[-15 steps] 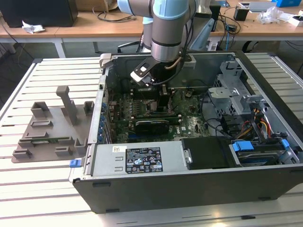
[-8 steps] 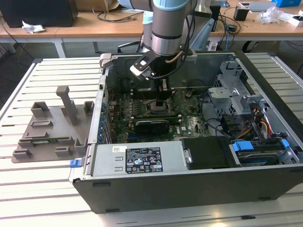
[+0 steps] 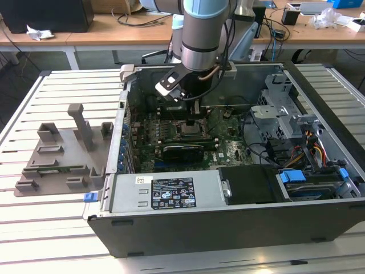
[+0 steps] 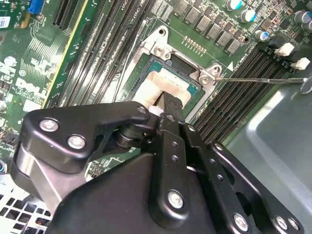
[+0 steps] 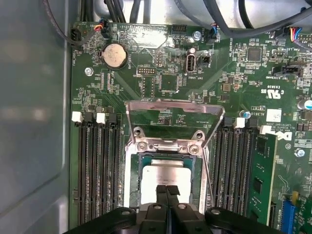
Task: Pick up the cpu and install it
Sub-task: 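Place the cpu into insertion slot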
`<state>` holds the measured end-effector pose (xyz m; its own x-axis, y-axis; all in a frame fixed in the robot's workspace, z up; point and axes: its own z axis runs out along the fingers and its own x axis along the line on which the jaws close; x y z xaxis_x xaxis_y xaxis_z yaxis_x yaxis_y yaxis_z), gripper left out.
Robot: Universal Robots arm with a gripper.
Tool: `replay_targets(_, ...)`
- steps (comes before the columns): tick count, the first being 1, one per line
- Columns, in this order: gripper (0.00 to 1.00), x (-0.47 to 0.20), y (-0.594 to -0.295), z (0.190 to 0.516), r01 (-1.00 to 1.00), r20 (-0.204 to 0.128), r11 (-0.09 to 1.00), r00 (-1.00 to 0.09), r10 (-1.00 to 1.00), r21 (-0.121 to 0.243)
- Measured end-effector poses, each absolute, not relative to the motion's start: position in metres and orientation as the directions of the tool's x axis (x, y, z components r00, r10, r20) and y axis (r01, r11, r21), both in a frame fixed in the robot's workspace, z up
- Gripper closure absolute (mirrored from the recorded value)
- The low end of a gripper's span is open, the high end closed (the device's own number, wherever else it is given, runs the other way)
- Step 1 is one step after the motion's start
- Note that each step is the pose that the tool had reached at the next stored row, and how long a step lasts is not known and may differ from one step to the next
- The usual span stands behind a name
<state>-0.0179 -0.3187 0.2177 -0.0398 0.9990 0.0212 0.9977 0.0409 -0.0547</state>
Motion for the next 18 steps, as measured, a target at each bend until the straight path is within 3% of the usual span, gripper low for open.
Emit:
replay_targets(9,0.89,-0.007,-0.319,0.205,0.997,0.027,0.06,-0.059,0.998,-0.055)
replay_targets(18,0.89,-0.006,-0.319,0.23,0.997,0.026,0.06,-0.058,0.998,-0.055)
